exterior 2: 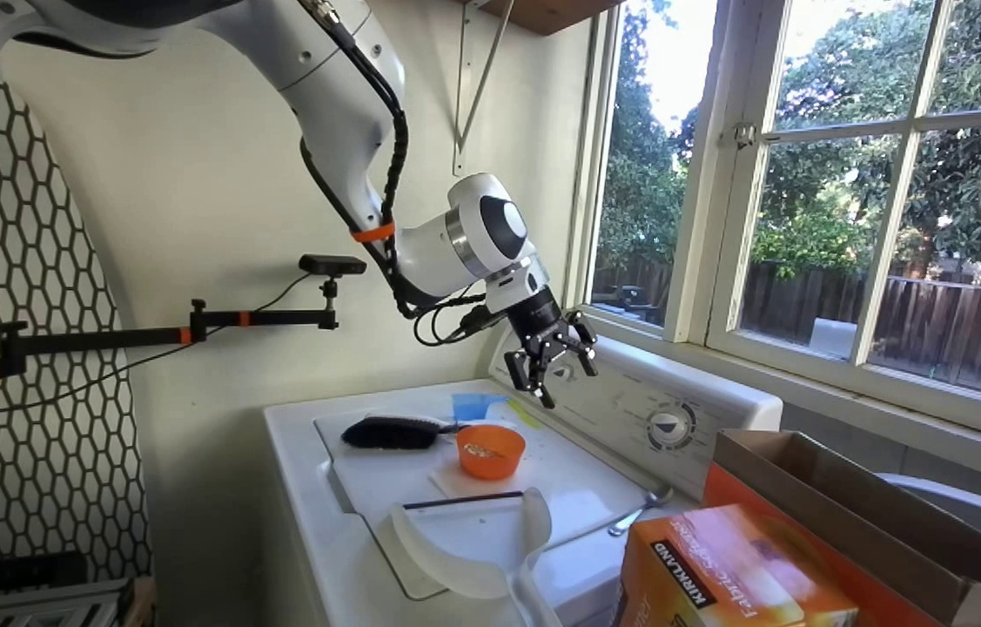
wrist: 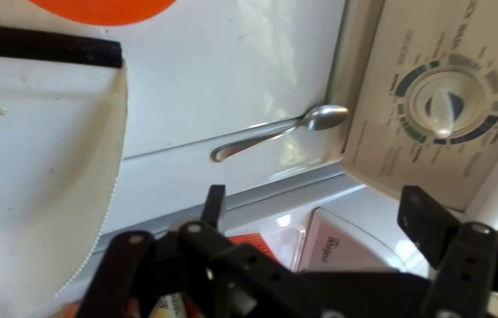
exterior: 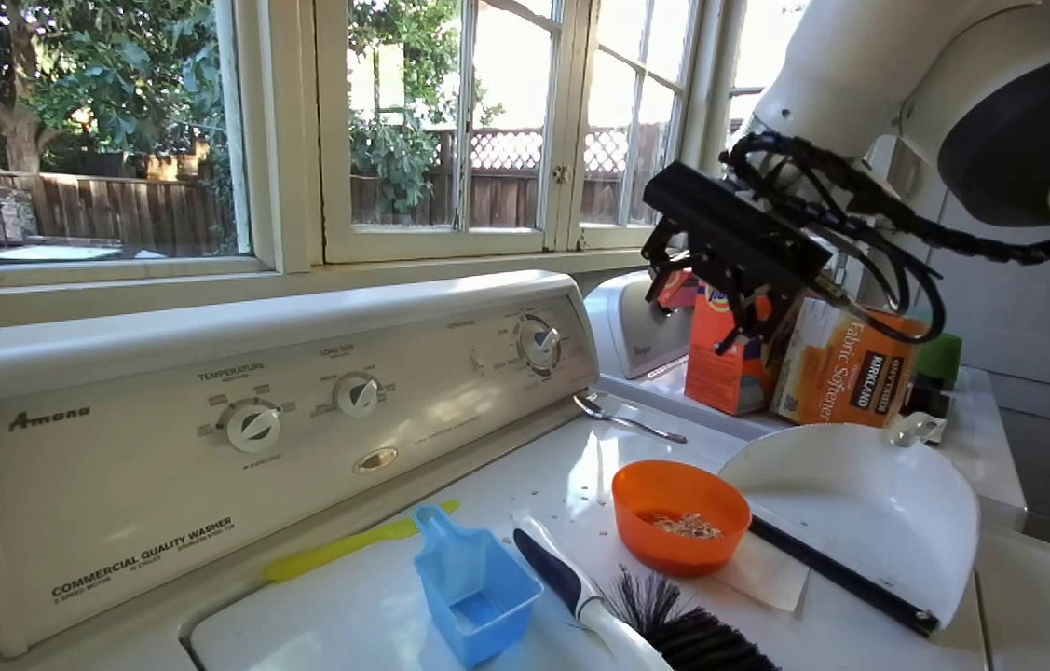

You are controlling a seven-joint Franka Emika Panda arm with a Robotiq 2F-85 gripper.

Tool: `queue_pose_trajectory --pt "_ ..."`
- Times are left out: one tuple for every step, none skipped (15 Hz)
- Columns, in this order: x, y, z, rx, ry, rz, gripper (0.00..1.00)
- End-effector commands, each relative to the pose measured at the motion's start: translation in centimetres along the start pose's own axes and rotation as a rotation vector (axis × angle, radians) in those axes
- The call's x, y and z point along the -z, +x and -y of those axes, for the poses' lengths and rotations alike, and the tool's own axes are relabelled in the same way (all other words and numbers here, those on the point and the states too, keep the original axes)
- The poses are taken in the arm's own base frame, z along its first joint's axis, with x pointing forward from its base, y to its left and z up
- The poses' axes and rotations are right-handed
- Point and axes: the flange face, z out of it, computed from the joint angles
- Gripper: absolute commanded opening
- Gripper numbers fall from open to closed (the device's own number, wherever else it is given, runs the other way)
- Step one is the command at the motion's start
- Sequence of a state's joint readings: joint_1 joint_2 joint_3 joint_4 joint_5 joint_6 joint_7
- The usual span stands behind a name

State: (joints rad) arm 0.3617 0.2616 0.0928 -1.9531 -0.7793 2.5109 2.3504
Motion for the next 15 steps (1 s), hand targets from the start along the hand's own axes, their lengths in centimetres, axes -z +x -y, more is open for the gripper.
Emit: queue_pose_trajectory --pt "2.9 0.8 -0.7 0.134 0.103 0.113 1.00" --pt "3.6 1.1 -0.8 0.171 0.127 0.151 1.00" --pt "4.0 1.3 -1.1 0.206 0.145 0.189 1.00" --pt "4.3 1.1 -1.6 0.240 0.155 0.227 1.00" --pt "4.5 0.8 -2.2 0.269 0.164 0.263 1.00" --pt "4.7 0.3 -2.8 0.304 0.167 0.297 1.00" --pt "5.0 -0.3 -3.3 0.337 0.171 0.331 1.00" --pt "5.1 -1.2 -3.7 0.369 0.166 0.367 1.00" --pt "5.3 -2.2 -4.0 0.401 0.156 0.404 1.00" --pt "5.6 -3.2 -4.0 0.436 0.141 0.442 1.00" --pt "6.1 -4.1 -3.7 0.468 0.129 0.482 1.00" --pt "6.6 -4.7 -3.3 0.502 0.119 0.526 1.00" --pt "7.2 -5.0 -2.7 0.534 0.107 0.568 1.00" --pt "7.8 -5.0 -2.2 0.569 0.090 0.607 1.00" --pt "8.3 -4.6 -1.7 0.605 0.069 0.645 1.00"
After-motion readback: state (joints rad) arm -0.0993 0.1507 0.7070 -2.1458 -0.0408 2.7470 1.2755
